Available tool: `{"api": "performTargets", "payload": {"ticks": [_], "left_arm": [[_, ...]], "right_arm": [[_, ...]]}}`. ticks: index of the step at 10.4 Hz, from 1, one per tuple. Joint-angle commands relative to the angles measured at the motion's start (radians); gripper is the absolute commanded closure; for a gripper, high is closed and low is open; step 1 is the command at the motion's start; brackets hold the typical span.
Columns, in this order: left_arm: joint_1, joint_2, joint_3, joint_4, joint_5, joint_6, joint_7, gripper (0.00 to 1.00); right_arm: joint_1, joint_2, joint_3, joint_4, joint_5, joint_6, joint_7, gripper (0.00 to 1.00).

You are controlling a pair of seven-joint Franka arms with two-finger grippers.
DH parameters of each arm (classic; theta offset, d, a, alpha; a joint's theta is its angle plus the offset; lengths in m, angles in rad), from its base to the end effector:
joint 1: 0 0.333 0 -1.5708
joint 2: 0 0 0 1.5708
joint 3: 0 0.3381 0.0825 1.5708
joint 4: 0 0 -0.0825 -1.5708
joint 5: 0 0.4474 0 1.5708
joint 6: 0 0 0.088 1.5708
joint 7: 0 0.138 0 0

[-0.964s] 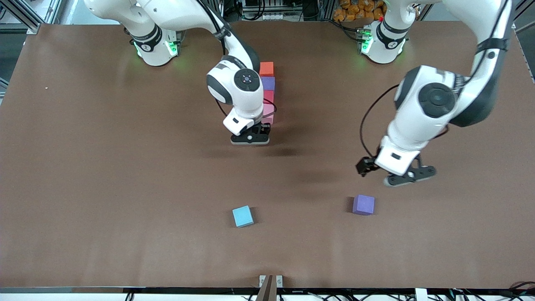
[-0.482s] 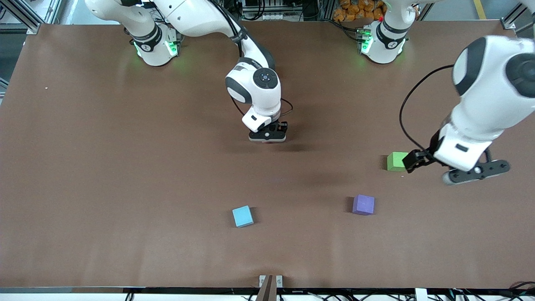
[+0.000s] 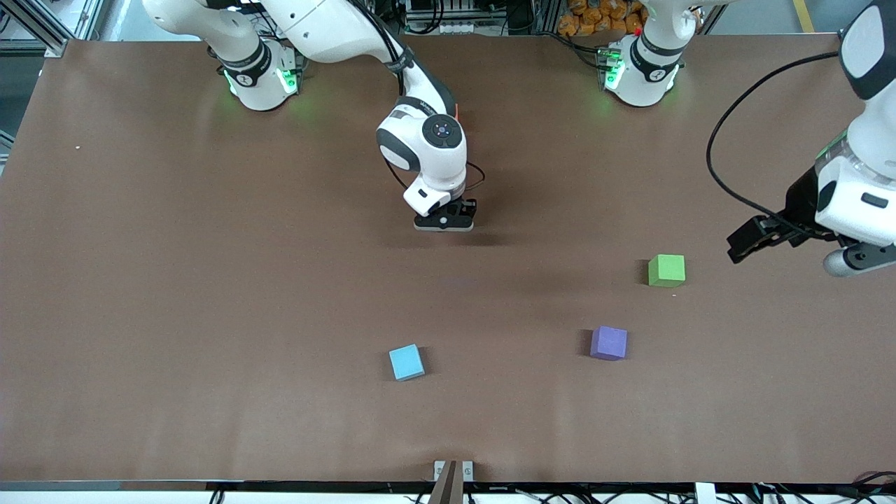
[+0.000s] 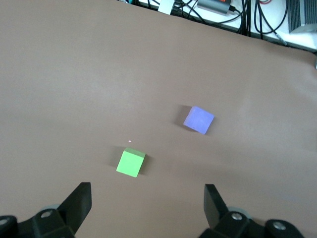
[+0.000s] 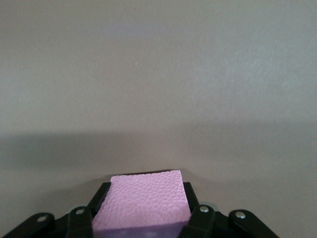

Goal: Arrange blocks into number 1

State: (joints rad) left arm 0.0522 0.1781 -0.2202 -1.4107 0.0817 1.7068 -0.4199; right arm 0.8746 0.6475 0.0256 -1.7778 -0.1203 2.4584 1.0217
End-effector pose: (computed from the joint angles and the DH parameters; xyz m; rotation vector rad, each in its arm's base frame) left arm 0.6864 -0.0932 0.6016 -3.1045 -0.3925 -0.2027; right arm 0.4487 0.5610 0.1348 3.1313 -0.0546 0.1101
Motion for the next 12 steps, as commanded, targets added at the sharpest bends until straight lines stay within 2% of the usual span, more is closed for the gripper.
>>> {"api": "performTargets", "payload": {"ticks": [1,2,3,4,5,7,10,12], "left_arm": [[0.005,-0.040,0.004,-0.008,0.009,-0.029,0.042,0.00],[0.006,-0.057,0.007,-0.008,0.010,-0.036,0.046,0.00],[-0.008,-0.061,0.050,-0.007,0.012,-0.038,0.047,0.00],[-0.035,-0.087,0.076,-0.013,0.010,-0.039,0.070,0.00],[-0.032,-0.094,0.076,-0.014,0.000,-0.039,0.096,0.00],[-0.040,-0.098,0.068,-0.016,0.001,-0.081,0.107,0.00],[-0.048,-0.114,0.065,-0.025,0.009,-0.133,0.108,0.00],[-0.045,-0.120,0.065,-0.025,0.009,-0.137,0.110,0.00]], "right_arm": [[0.029,-0.023,-0.007,-0.037,0.016,0.007,0.026,0.37],[0.029,-0.029,0.005,-0.051,0.016,0.008,0.035,0.36],[0.029,-0.031,0.008,-0.057,0.014,0.008,0.037,0.31],[0.029,-0.031,0.008,-0.058,0.014,0.008,0.046,0.12],[0.026,-0.035,0.008,-0.058,0.014,0.005,0.047,0.00],[0.006,-0.066,0.008,-0.060,0.014,-0.007,0.049,0.00],[-0.101,-0.265,0.010,-0.208,0.014,-0.001,0.041,0.00],[-0.234,-0.415,0.031,-0.320,0.007,-0.016,0.006,0.00]]}}
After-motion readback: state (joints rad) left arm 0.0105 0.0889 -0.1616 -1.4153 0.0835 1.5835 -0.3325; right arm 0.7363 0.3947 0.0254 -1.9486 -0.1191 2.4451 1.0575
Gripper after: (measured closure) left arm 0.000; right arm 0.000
